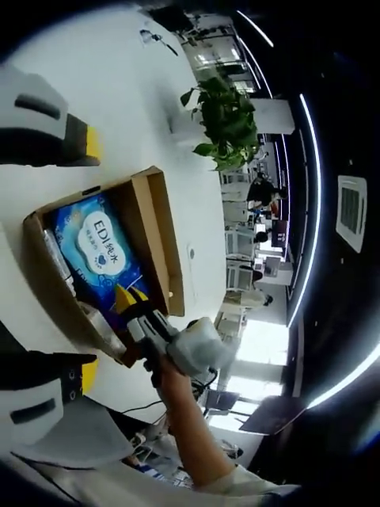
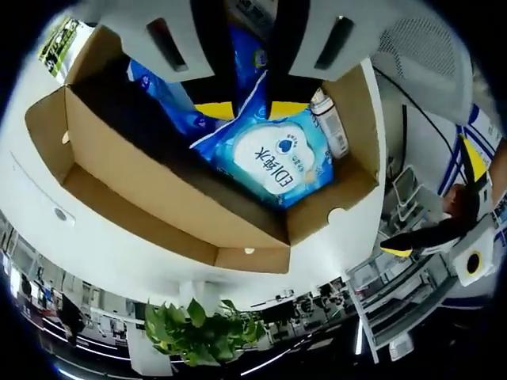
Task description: Operate the shoe box by opening the lid, removing the specified soft item, and placing it in the target area until the item is outside and the box remains undamaged.
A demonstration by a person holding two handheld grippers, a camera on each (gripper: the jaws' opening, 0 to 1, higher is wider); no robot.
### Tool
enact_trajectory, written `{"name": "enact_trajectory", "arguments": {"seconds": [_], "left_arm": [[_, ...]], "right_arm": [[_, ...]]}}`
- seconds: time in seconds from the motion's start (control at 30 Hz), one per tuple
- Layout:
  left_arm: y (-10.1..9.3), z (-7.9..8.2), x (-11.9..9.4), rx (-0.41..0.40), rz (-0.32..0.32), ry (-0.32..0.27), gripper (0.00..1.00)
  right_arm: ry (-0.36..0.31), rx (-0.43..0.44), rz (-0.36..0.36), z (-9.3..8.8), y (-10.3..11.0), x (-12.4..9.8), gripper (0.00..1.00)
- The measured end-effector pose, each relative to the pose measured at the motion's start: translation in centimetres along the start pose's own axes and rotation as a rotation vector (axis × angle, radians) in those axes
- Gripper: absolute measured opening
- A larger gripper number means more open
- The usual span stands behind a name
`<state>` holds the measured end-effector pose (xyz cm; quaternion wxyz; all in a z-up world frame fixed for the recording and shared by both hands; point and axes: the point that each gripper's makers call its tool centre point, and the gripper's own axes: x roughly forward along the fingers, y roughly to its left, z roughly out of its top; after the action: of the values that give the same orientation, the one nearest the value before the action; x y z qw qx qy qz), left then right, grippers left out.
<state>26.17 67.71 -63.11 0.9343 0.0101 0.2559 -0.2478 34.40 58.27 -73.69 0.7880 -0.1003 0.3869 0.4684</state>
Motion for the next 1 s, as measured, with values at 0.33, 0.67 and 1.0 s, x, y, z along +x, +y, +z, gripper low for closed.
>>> {"name": "enact_trajectory", "arguments": {"seconds": [0.33,0.67,1.0], "left_arm": [[0.3,-0.2,0.3,-0.009,0.013,0.008,0.98],[-0.1,-0.4,0.7,0.003,0.008,0.028,0.97],[-0.4,-0.4,1.5,0.015,-0.003,0.050,0.91]], "right_arm": [[-0.037,-0.030,-0.028,0.6,0.0,-0.8,0.01],[-0.076,-0.013,-0.049,0.6,-0.3,-2.6,0.00],[-0.119,0.014,-0.069,0.3,-1.4,-5.0,0.00]]}}
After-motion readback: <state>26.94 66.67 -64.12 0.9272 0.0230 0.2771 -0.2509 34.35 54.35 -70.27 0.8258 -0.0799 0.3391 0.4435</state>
